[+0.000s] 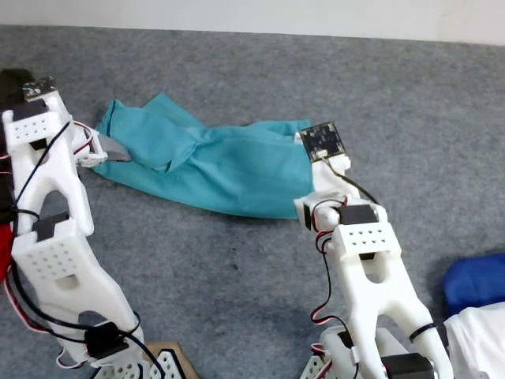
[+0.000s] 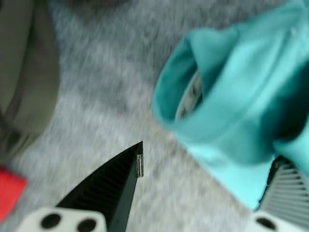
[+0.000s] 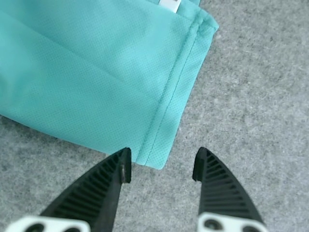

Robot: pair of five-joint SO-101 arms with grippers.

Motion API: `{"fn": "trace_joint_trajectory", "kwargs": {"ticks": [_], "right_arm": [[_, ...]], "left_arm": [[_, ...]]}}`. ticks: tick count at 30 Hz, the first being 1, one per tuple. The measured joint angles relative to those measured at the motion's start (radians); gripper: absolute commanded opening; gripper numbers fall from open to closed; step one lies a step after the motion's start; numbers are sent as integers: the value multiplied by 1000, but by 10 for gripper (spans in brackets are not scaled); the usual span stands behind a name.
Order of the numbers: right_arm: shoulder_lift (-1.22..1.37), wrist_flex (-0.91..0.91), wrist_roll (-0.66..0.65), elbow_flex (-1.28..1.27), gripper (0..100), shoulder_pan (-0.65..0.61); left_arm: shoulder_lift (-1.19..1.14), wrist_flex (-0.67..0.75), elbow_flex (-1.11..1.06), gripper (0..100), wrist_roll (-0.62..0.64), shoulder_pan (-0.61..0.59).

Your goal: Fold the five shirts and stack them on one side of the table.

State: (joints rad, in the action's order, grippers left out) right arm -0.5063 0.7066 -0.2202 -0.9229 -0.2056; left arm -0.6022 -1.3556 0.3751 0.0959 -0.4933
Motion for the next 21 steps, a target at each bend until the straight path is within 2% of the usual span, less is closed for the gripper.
{"fn": "trace_joint_trajectory", "kwargs": {"ticks": [9, 11, 15, 21], "right_arm": [[0, -18, 0, 0, 216, -2], [0, -28, 0, 0, 216, -14], [0, -37, 0, -3, 216, -18], [0, -37, 0, -8, 216, -18]], "left_arm": [[-124, 46, 51, 391, 2, 0], [-143, 46, 69, 329, 2, 0], [-180, 44, 121, 126, 2, 8], [-236, 44, 222, 126, 2, 75]]}}
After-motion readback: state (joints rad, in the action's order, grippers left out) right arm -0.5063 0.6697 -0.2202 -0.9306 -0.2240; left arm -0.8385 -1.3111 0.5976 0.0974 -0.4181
